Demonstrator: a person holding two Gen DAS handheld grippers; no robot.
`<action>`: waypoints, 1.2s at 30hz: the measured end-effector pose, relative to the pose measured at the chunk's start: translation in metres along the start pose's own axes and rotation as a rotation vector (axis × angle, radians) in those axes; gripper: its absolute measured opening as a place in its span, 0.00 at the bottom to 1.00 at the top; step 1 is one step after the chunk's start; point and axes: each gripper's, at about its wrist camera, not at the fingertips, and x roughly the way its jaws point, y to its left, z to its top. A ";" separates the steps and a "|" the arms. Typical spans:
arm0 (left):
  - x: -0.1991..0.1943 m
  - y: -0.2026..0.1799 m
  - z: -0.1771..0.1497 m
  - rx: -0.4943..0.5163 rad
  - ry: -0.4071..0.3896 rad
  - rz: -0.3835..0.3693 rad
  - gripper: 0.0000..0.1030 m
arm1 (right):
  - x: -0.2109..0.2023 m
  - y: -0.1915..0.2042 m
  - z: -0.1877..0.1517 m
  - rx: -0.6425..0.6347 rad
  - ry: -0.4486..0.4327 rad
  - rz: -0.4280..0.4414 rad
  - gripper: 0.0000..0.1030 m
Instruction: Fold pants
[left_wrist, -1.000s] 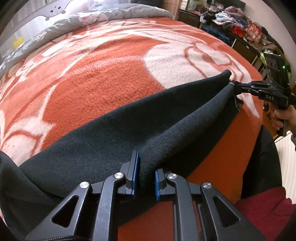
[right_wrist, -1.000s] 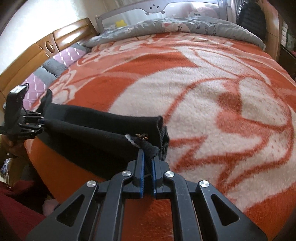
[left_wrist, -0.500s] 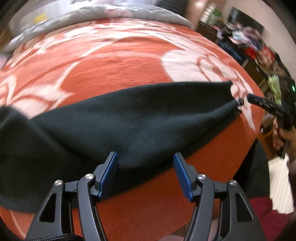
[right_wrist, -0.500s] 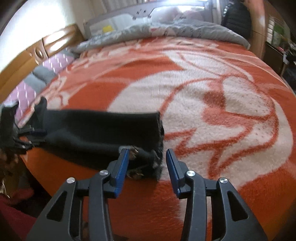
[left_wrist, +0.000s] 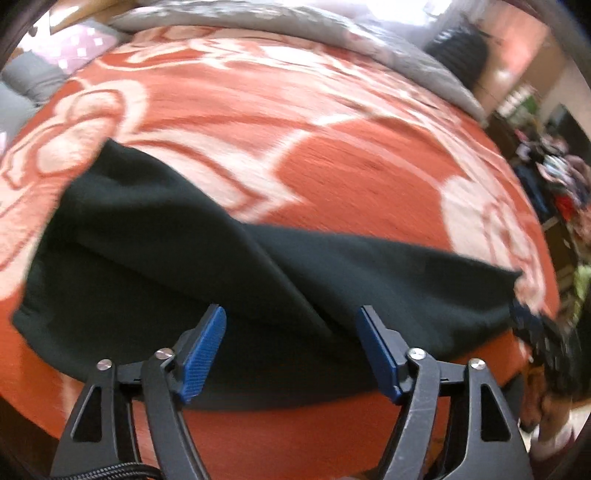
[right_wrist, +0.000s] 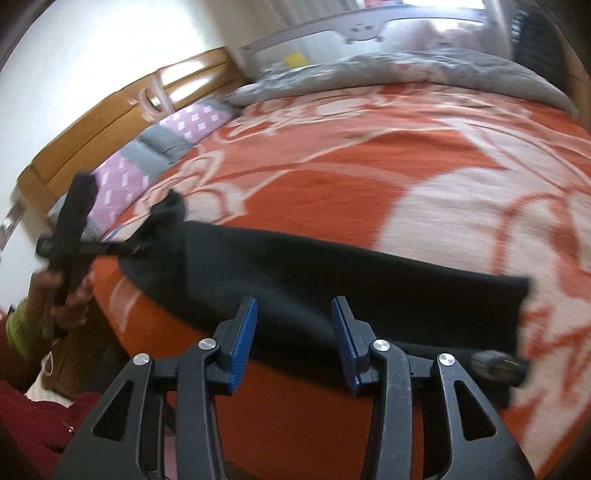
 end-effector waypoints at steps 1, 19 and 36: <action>0.001 0.005 0.008 -0.014 0.005 0.025 0.74 | 0.010 0.012 0.004 -0.017 0.007 0.031 0.42; 0.065 0.061 0.106 -0.136 0.194 0.332 0.74 | 0.153 0.136 0.031 -0.260 0.199 0.154 0.42; -0.036 0.118 0.020 -0.313 -0.178 -0.003 0.07 | 0.132 0.154 0.039 -0.328 0.175 0.205 0.06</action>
